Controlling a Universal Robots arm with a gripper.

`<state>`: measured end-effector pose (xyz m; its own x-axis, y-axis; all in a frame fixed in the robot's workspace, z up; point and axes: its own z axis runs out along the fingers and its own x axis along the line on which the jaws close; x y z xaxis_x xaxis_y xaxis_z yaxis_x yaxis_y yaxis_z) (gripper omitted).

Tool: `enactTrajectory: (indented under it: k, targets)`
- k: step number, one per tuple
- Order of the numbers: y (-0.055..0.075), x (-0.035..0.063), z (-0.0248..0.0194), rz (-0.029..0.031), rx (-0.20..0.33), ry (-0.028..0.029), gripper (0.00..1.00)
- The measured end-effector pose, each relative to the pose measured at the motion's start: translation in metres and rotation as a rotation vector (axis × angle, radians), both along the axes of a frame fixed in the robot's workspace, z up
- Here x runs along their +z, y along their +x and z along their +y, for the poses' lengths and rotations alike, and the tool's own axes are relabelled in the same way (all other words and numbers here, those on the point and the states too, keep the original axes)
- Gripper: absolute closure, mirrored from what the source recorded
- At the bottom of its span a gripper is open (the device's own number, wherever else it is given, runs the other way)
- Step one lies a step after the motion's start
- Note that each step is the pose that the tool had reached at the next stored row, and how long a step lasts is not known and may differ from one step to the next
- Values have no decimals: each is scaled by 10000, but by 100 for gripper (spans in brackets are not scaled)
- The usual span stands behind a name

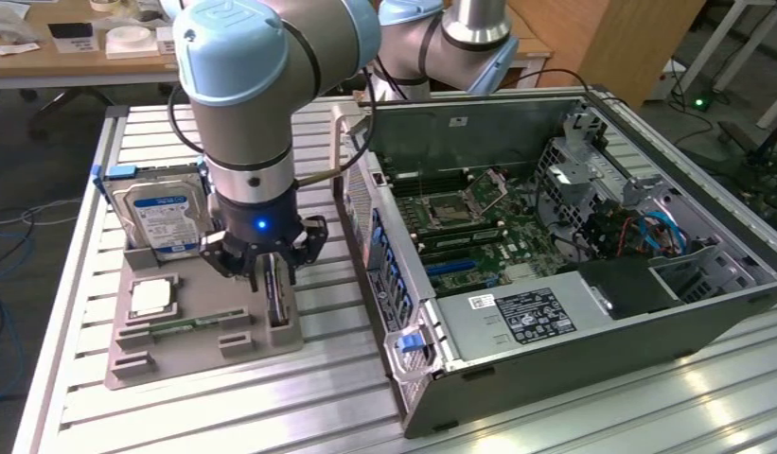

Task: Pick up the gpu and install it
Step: 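Pick up the gpu and move the gpu toward the slot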

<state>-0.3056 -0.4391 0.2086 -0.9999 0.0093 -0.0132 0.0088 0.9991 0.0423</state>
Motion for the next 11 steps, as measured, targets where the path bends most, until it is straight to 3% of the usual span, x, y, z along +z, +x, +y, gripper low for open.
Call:
enactTrajectory:
  k: [7,8,11]
  targets:
    - [14,1,3,2,1,-6,49]
    - [14,1,3,3,2,-7,56]
    - [13,1,9,2,0,-9,56]
